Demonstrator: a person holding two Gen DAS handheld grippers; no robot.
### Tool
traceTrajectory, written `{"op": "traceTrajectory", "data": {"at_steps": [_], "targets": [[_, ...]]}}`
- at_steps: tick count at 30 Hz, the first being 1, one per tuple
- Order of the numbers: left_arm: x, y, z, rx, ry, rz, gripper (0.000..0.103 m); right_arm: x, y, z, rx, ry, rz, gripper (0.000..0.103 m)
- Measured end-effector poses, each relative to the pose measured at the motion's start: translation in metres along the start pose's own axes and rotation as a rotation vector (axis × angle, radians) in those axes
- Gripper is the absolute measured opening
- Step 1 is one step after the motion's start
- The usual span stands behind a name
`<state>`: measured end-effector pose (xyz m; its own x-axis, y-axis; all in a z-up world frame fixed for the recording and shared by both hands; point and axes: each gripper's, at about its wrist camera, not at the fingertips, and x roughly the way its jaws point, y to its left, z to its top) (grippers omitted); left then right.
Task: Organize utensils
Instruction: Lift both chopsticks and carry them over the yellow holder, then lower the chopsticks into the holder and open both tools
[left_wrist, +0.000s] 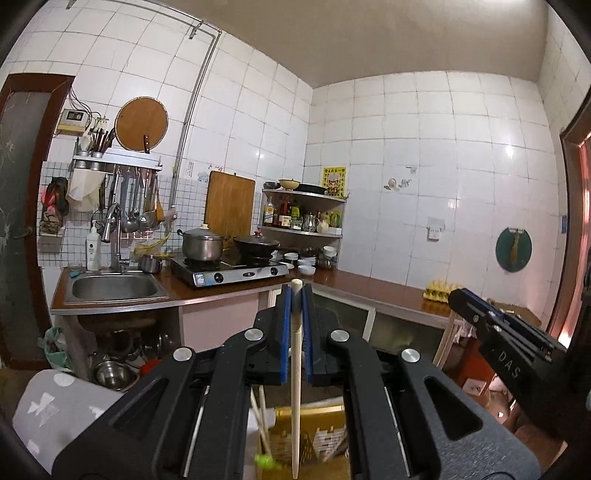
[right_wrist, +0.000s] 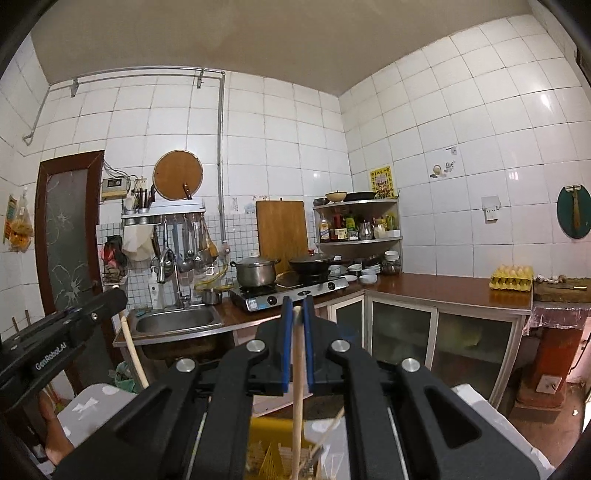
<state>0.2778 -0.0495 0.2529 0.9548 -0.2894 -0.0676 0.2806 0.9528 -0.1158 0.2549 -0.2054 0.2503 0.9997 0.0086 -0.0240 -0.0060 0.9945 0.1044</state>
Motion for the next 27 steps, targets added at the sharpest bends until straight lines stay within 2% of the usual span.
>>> {"op": "traceTrajectory", "data": {"at_steps": [3, 8, 15, 19, 27], "targets": [[0.029, 0.001, -0.003, -0.003, -0.003, -0.002, 0.005, 0.020, -0.005, -0.003, 0.002, 0.000, 0.000, 0.006], [0.070, 0.003, -0.030, 0.019, 0.022, 0.003, 0.005, 0.052, -0.011, -0.022, -0.002, 0.019, -0.008, 0.006], [0.110, 0.018, -0.089, 0.021, 0.133, 0.010, 0.005, 0.082, -0.016, -0.063, -0.028, 0.092, -0.012, 0.006], [0.111, 0.023, -0.112, 0.030, 0.193, 0.011, 0.005, 0.087, -0.018, -0.084, -0.042, 0.143, -0.016, 0.006], [0.100, 0.028, -0.136, 0.072, 0.256, 0.019, 0.005, 0.093, -0.038, -0.114, -0.017, 0.259, -0.030, 0.008]]}}
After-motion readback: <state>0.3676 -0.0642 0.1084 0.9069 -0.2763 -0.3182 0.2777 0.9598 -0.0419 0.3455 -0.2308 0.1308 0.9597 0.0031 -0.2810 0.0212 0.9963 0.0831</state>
